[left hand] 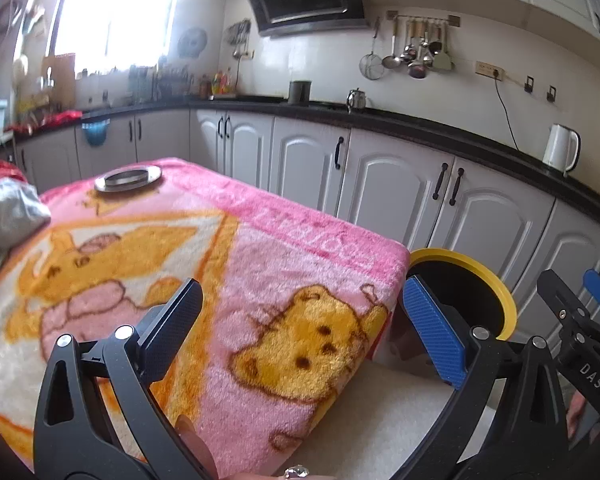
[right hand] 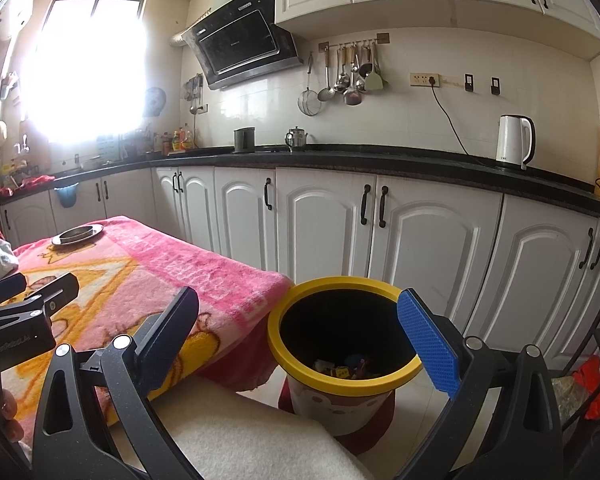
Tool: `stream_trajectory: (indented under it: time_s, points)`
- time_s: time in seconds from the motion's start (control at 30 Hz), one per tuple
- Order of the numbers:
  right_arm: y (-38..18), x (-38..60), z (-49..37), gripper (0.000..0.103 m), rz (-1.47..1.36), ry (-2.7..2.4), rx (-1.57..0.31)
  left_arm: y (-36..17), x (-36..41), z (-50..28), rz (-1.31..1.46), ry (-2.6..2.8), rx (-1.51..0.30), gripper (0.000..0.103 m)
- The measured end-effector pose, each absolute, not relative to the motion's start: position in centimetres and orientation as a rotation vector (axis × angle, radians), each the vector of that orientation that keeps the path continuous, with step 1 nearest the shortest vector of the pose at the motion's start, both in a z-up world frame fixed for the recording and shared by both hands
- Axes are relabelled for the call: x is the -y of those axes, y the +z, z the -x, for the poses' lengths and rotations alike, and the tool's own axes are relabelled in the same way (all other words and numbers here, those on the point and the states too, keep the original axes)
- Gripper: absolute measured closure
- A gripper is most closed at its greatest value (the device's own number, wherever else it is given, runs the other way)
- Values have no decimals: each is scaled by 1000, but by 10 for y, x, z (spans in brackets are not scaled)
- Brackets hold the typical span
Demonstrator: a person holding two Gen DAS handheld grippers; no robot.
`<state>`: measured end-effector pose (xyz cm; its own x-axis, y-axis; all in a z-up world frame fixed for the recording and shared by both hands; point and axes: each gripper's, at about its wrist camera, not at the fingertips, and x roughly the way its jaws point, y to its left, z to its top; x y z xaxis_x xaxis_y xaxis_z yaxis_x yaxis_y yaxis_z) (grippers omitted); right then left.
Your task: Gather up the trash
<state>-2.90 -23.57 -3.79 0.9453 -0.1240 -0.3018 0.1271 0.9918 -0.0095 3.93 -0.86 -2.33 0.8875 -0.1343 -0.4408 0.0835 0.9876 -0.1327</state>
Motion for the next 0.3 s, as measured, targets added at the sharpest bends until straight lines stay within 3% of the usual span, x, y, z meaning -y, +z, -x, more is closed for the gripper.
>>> stream_trajectory:
  time_s: [0.13,0.3]
  points:
    - [-31,222,17,6,20,-69,-329,-24,-54,-51,234,-3,-545,11]
    - [-20,120,-29,6,109,242,-446,-40,-210,-53,289,443,-627,11]
